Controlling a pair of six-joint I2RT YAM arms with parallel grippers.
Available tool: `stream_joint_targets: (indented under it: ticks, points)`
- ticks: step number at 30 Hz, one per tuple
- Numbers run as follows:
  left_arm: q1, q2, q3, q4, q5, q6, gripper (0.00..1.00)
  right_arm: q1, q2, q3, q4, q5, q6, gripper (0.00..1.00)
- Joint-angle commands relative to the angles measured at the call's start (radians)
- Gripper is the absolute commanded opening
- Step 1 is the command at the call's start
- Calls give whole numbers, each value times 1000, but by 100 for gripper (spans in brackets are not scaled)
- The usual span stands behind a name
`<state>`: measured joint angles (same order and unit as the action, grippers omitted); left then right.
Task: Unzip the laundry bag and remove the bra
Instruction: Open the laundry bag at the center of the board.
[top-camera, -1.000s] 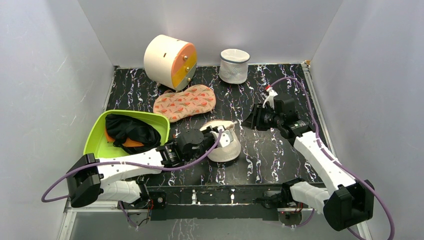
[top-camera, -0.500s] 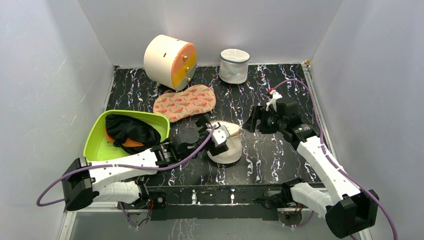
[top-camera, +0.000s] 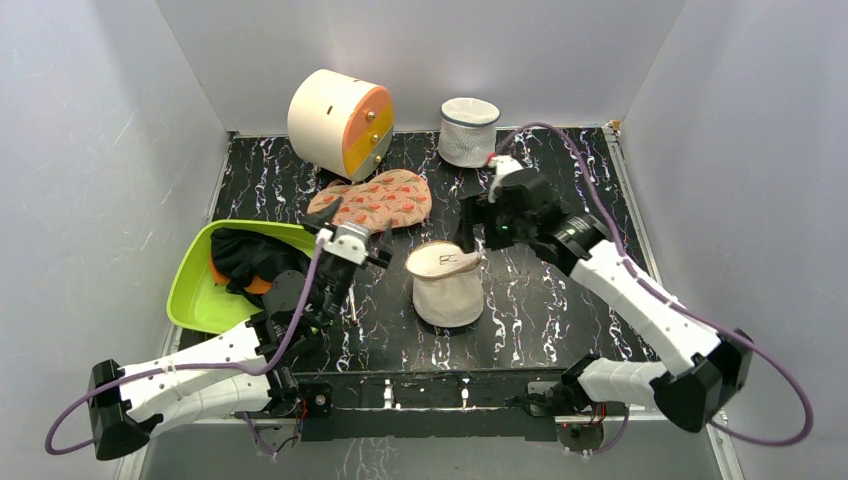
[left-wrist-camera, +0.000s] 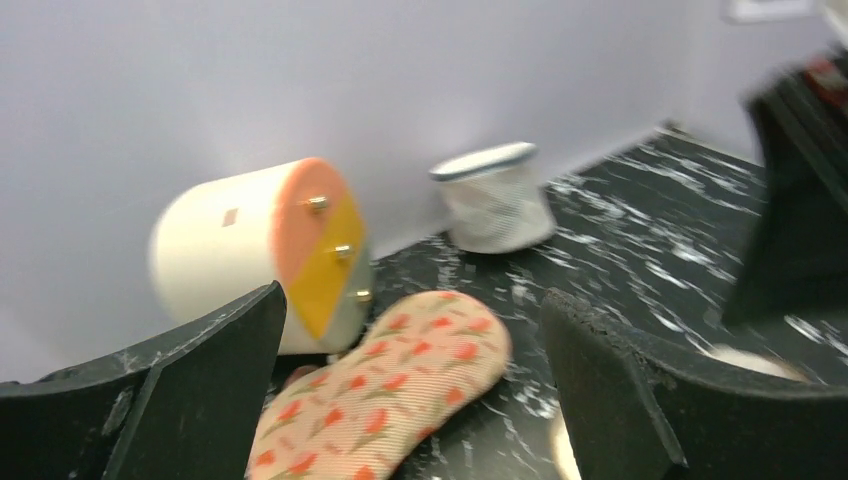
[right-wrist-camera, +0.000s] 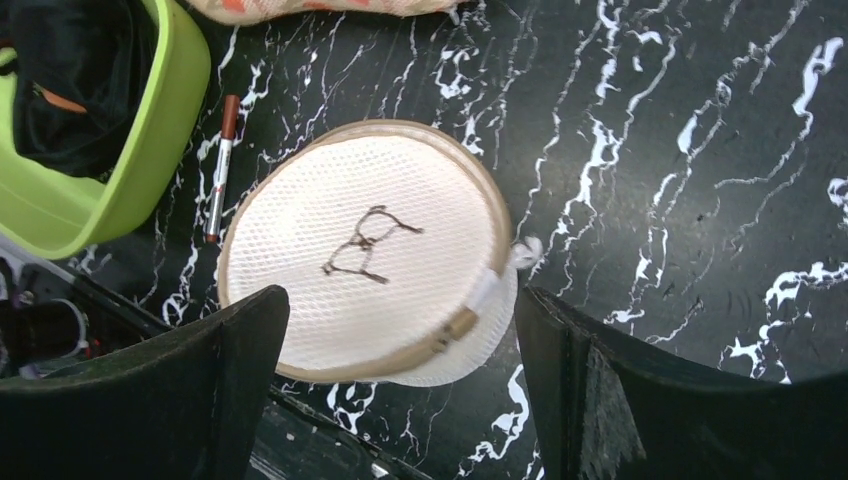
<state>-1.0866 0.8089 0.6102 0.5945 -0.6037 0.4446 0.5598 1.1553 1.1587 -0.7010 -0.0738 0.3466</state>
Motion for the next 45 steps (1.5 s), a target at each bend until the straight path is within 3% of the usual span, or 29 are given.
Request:
stream_joint_targets:
  ticks: [1, 8, 14, 22, 27, 45]
  points:
    - [73, -2, -26, 219, -267, 73, 98, 182, 132, 156, -57, 225, -24, 83]
    - [352, -60, 7, 31, -213, -188, 98, 409, 450, 426, -202, 435, -44, 74]
    - [464, -119, -1, 27, -210, -221, 99, 449, 641, 586, -265, 465, -21, 61]
    - [499, -139, -6, 19, -183, -222, 98, 469, 759, 671, -331, 462, -15, 47]
    - [506, -139, -2, 3, -171, -235, 98, 496, 783, 666, -349, 498, -2, 43]
    - [509, -111, 17, -55, -128, -288, 98, 505, 709, 595, -324, 514, 31, 5]
